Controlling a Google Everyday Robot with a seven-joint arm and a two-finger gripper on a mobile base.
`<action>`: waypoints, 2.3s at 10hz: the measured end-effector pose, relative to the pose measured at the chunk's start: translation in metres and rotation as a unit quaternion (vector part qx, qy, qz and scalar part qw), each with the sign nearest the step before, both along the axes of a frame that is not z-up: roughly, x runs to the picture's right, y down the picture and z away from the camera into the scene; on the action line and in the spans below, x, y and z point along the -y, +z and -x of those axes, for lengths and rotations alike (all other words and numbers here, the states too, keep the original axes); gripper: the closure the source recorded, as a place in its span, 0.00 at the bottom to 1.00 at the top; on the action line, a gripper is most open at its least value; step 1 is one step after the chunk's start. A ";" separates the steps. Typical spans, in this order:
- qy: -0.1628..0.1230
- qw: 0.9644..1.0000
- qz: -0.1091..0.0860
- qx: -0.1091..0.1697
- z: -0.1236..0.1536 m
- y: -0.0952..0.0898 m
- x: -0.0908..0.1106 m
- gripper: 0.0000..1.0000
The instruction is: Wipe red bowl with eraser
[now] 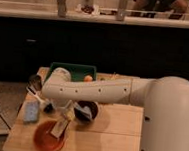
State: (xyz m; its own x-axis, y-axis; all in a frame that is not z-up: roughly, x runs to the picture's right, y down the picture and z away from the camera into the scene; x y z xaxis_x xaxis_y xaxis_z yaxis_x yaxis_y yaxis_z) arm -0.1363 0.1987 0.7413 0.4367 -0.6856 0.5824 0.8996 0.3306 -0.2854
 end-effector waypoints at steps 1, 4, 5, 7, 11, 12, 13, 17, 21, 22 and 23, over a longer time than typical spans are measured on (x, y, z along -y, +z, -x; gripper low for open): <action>-0.007 1.000 0.001 0.003 0.007 0.002 0.001 0.99; -0.037 0.999 0.012 0.022 0.040 0.011 -0.003 0.99; -0.048 0.998 0.016 0.029 0.049 0.013 -0.007 0.99; -0.067 0.997 0.023 0.040 0.059 0.008 -0.019 0.99; -0.072 0.996 0.029 0.036 0.037 -0.015 -0.046 0.99; -0.068 0.997 0.028 0.031 0.028 -0.017 -0.047 0.99; -0.060 0.998 0.026 0.022 0.017 -0.020 -0.047 0.99; -0.050 0.999 0.018 -0.001 -0.003 -0.018 -0.038 0.99; -0.060 0.998 0.012 0.000 0.005 -0.003 -0.015 0.99; -0.065 0.998 0.012 0.004 0.014 0.000 -0.011 0.99; -0.071 0.997 0.011 0.010 0.023 0.003 -0.007 0.99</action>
